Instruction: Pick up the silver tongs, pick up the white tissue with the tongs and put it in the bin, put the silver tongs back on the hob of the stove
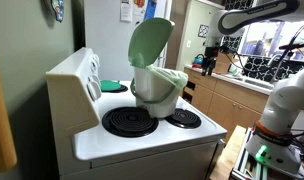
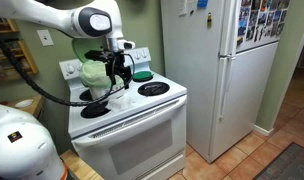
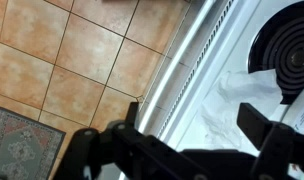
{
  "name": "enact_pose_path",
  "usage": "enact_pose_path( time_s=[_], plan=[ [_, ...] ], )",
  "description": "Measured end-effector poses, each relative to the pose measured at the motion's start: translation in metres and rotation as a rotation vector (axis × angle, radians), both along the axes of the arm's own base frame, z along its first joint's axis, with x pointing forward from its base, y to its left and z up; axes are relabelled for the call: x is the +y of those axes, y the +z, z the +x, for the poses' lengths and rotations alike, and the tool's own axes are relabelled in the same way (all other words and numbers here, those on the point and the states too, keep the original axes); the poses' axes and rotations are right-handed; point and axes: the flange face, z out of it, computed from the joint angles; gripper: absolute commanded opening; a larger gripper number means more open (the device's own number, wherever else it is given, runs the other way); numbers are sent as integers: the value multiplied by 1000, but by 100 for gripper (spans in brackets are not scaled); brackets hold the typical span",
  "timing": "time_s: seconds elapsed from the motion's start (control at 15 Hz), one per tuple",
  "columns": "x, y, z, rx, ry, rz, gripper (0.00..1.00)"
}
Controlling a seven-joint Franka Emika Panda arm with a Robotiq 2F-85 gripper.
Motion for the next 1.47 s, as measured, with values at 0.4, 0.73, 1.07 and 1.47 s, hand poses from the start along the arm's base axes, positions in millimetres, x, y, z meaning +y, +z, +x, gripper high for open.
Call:
enact_pose_path(
  time_s=[0.4,0.73,1.07,1.47],
  plan=[
    [0,0,0,0,0,0,100],
    [0,0,0,0,0,0,100],
    [-9,0,5,-13,-74,-12,100],
    [-65,-7,73,-236,-308,-25,100]
  ],
)
